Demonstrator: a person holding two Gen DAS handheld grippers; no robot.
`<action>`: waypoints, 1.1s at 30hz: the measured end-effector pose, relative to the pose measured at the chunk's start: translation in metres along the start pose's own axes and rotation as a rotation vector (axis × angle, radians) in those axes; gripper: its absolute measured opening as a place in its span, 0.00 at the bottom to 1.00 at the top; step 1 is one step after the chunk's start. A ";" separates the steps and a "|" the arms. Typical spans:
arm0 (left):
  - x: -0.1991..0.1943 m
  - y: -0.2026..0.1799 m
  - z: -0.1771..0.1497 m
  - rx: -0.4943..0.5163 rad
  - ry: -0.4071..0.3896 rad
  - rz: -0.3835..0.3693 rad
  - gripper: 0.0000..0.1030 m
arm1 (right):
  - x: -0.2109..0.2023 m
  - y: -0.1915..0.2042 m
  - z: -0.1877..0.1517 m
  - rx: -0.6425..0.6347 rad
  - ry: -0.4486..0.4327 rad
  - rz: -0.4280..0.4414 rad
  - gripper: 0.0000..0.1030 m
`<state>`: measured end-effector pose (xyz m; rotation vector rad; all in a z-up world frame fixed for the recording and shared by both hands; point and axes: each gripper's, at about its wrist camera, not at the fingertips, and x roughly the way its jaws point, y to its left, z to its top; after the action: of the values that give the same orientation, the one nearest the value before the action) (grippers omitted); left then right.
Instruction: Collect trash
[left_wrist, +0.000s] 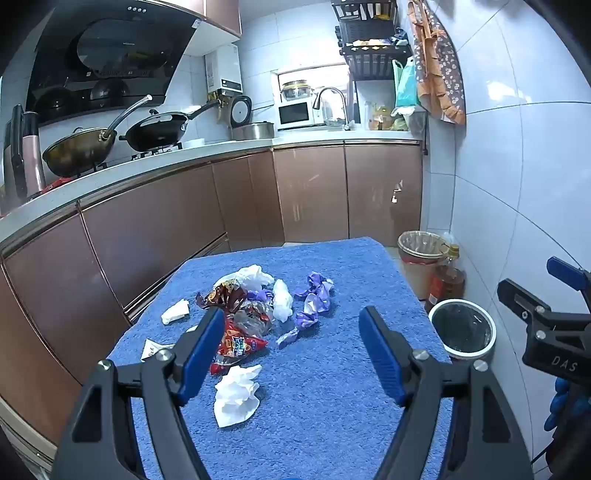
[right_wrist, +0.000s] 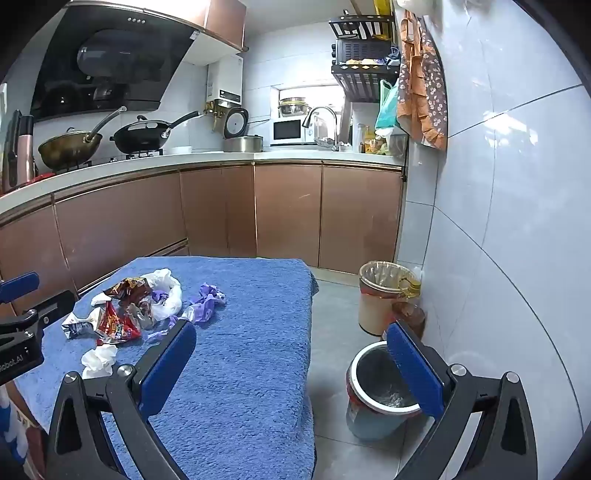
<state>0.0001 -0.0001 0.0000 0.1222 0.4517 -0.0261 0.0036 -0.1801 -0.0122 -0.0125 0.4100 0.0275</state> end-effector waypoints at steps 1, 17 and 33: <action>0.000 0.000 0.000 0.001 0.000 0.000 0.72 | 0.000 0.000 0.000 0.005 0.005 0.002 1.00; -0.001 -0.001 -0.004 -0.020 0.006 0.016 0.72 | -0.010 0.000 0.004 -0.018 -0.023 -0.025 1.00; -0.010 0.005 -0.004 -0.038 -0.020 0.017 0.71 | -0.020 0.002 0.006 -0.031 -0.049 -0.047 1.00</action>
<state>-0.0105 0.0051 0.0013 0.0883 0.4307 -0.0016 -0.0126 -0.1786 0.0011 -0.0523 0.3598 -0.0117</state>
